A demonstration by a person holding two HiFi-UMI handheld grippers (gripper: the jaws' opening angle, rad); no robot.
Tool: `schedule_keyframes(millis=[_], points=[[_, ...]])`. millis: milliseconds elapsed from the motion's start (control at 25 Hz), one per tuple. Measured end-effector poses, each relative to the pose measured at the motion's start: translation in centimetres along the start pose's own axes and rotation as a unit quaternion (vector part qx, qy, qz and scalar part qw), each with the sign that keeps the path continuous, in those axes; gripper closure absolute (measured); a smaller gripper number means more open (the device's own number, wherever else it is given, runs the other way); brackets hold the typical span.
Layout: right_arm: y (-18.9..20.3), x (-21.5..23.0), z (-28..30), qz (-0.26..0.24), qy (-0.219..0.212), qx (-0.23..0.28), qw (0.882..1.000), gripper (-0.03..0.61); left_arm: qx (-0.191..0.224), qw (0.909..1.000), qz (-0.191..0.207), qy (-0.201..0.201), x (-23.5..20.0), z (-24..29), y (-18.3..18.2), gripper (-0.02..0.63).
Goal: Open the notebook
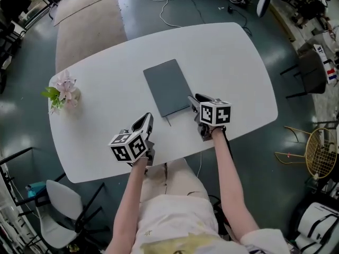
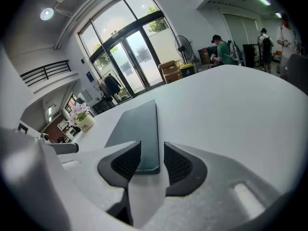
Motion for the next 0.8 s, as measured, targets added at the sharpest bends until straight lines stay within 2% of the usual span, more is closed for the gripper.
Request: schedule_keyframes(millis=[200, 480, 800], points=[[-0.2, 0.2, 0.9, 0.002, -0.034, -0.053, 0.998, 0.436, -0.002, 0.9999, -0.010, -0.003, -0.2, 0.4, 0.0, 0.615], [-0.7, 1.2, 1.3, 0.026, -0.043, -0.089, 0.995, 0.454, 0.000, 0.9997, -0.023, -0.011, -0.6, 0.8, 0.0, 0.615], [-0.6, 1.2, 1.0, 0.026, -0.036, -0.084, 0.995, 0.487, 0.012, 0.9993, -0.032, -0.017, -0.3, 0.4, 0.2, 0.615]])
Point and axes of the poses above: the fingertips, and each gripper's own axes: z forward along the fingers, x to its right, y out of its underside, the point moved 10 cm from there along -z, backward along the fingers, and after that the axes turned 13 degrees about -y, right-handed, at the moved point
